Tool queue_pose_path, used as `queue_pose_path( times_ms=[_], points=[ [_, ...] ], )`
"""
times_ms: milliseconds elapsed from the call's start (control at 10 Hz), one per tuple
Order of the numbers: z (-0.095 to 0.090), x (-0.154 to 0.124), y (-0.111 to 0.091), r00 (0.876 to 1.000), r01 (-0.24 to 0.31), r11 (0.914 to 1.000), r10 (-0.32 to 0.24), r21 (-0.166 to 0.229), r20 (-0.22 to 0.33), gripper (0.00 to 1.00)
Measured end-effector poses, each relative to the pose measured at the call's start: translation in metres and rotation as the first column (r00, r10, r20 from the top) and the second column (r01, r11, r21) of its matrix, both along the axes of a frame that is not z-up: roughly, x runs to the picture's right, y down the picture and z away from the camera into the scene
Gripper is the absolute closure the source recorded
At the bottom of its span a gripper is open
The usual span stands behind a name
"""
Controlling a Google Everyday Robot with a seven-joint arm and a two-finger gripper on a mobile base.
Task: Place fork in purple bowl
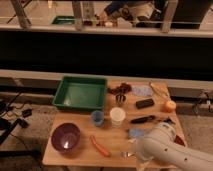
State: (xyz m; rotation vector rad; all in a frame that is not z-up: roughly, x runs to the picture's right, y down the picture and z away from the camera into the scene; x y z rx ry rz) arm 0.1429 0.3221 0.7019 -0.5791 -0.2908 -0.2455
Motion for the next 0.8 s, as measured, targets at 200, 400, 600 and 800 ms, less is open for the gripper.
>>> queue_pose_path(
  times_ms=[200,400,600,800],
  points=[
    [0.003,0.001,0.006,1.0,-0.011,0.9998,0.011,-0.015,-0.002,0.2],
    [0.006,0.004,0.013,1.0,-0.016,0.9995,0.016,-0.028,-0.008,0.2],
    [0.01,0.007,0.018,1.0,-0.015,0.9991,0.015,-0.038,-0.013,0.2],
    [0.013,0.009,0.022,1.0,-0.014,0.9989,0.013,-0.046,-0.016,0.2]
  ],
)
